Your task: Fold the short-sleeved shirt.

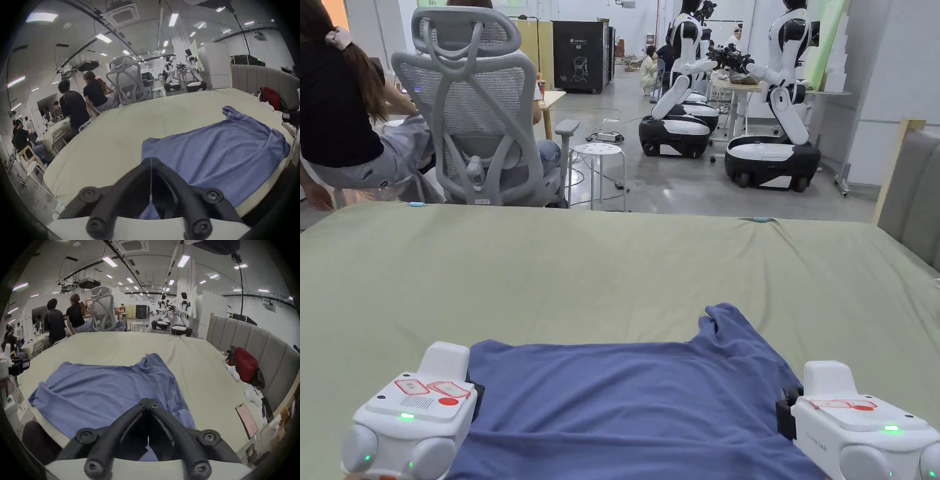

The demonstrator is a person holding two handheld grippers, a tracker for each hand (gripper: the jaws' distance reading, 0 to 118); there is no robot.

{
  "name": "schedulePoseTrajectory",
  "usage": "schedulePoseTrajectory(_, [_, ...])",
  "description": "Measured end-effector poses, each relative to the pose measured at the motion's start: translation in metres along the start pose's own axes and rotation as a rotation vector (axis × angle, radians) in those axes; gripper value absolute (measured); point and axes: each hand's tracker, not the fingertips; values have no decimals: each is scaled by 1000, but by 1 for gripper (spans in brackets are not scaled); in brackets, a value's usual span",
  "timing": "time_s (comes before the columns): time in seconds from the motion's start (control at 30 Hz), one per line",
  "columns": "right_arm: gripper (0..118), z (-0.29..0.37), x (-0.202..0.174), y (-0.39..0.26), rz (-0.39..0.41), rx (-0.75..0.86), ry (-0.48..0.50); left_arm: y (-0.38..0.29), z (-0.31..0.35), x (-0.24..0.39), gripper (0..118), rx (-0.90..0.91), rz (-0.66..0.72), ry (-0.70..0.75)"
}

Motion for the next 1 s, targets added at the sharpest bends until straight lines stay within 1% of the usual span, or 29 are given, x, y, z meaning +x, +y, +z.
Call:
schedulePoseTrajectory(0.07, [0,-15,2,5,-14,-33,32,-2,-18,-5,0,-56,19,-67])
schedulePoseTrajectory(0.17, [0,-37,4,15,6,-27,18,9,-48,-9,0,-82,0,-35])
schedulePoseTrajectory(0.23, [0,-56,8,26,6,-35,19,19,-81,-17,0,-133,25,-36])
schedulePoseTrajectory(0.33, [0,-81,11,41,25,-48,5,37,-123,-24,0,-181,63,-59])
schedulePoseTrajectory(0.43, [0,-107,21,53,32,-69,-4,52,-173,-25,0,-225,25,-60])
schedulePoseTrajectory(0.5, [0,-120,29,59,37,-79,-15,55,-206,-29,1,-254,30,-81])
schedulePoseTrajectory(0.53, [0,-126,33,62,36,-83,-20,57,-221,-29,23,-281,43,-83])
schedulePoseTrajectory(0.57, [0,-132,36,65,37,-88,-26,59,-233,-27,76,-302,46,-75])
schedulePoseTrajectory(0.6, [0,-139,41,68,39,-92,-29,56,-249,-27,111,-337,31,-65])
schedulePoseTrajectory(0.63, [0,-146,46,70,39,-96,-30,54,-258,-27,118,-327,32,-72])
schedulePoseTrajectory(0.67, [0,-151,50,73,38,-101,-34,53,-269,-25,106,-347,5,-26])
schedulePoseTrajectory(0.7, [0,-157,54,76,33,-105,-38,53,-275,-20,102,-381,5,-52])
schedulePoseTrajectory(0.73, [0,-163,58,80,32,-115,-36,49,-283,-19,101,-419,5,-58])
schedulePoseTrajectory(0.77, [0,-169,61,82,32,-123,-37,45,-289,-18,94,-429,11,-52])
schedulePoseTrajectory(0.8, [0,-177,64,85,34,-132,-43,42,-291,-16,79,-441,12,-58])
schedulePoseTrajectory(0.83, [0,-185,67,87,37,-137,-44,40,-290,-14,58,-467,10,-80])
schedulePoseTrajectory(0.87, [0,-194,71,90,32,-143,-36,36,-292,-12,44,-493,35,-137])
schedulePoseTrajectory(0.9, [0,-205,75,93,3,-166,6,39,-288,-8,38,-479,54,-134])
schedulePoseTrajectory(0.93, [0,-216,78,94,-16,-186,27,45,-282,-5,16,-469,16,-125])
schedulePoseTrajectory(0.97, [0,-228,80,95,-21,-205,31,53,-274,-5,0,-466,-38,-156])
schedulePoseTrajectory(1.0, [6,-242,82,96,-11,-213,33,60,-264,-3,0,-430,-30,-126])
